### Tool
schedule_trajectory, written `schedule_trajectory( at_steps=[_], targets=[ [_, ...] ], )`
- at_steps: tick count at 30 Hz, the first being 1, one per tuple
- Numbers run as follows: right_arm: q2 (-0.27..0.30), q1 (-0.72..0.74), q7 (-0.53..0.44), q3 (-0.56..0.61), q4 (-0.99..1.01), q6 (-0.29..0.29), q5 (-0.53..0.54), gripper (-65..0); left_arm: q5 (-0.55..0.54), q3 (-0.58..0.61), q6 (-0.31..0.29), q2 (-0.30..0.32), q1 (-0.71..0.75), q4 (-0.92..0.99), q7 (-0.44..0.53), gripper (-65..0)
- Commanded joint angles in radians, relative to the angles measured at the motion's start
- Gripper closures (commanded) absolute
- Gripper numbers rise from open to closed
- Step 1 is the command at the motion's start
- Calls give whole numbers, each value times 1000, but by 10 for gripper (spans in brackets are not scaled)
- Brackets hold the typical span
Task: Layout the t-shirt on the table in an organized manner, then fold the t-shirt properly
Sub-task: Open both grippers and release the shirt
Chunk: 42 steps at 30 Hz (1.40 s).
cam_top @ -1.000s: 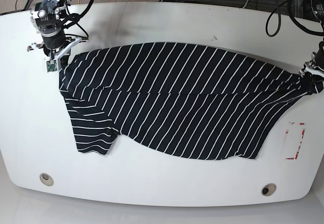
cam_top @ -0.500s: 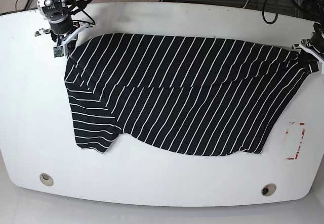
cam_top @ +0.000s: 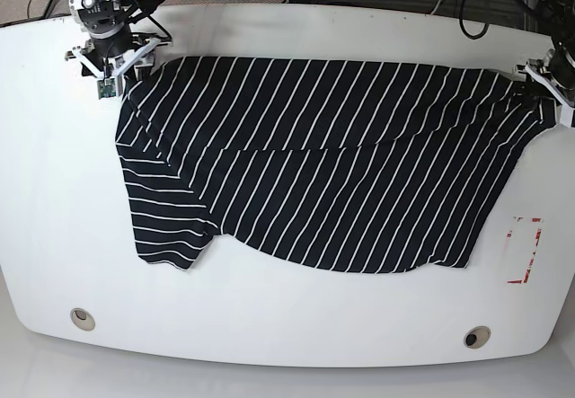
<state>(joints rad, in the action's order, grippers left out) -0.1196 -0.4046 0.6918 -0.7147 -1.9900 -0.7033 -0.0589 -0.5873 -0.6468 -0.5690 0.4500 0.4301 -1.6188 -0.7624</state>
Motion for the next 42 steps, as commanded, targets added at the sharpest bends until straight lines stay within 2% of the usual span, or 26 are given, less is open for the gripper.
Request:
schedule_trajectory(
  at_steps=[1,4,10,15,23,29,33,37,42],
  targets=[
    [5,-35,-19,2,-19,5,15,-465,2,-11,2,25,-1,-18,22,-346],
    [5,-61,-19,2,-22,5,17,-504,-3,-26,2,28,-1,-21,21,-378],
    [8,-73,-27,-56,-22,5,17,-477,-4,-92,0,33,-20,-27,21,-378],
    [14,-10,-19,-139,-21,5,17,-468,-4,-133,0,46,-50,-79,21,-378],
    [110,105,-16,-170,-4,5,8,-468,3,-129,5,43,-132,-166,14,-378],
    [188,221,50,-167,18,5,8,-468,3,-112,7,42,-241,-169,-108,-378],
    [199,304,62,-162,80,5,8,-468,5,-110,7,40,-317,-169,-165,-378],
    [208,362,62,-161,159,5,8,-468,5,-110,8,40,-334,-168,-170,-378],
    [222,424,61,-121,314,5,17,-468,5,-78,71,8,-383,-165,-170,-378]
  ],
)
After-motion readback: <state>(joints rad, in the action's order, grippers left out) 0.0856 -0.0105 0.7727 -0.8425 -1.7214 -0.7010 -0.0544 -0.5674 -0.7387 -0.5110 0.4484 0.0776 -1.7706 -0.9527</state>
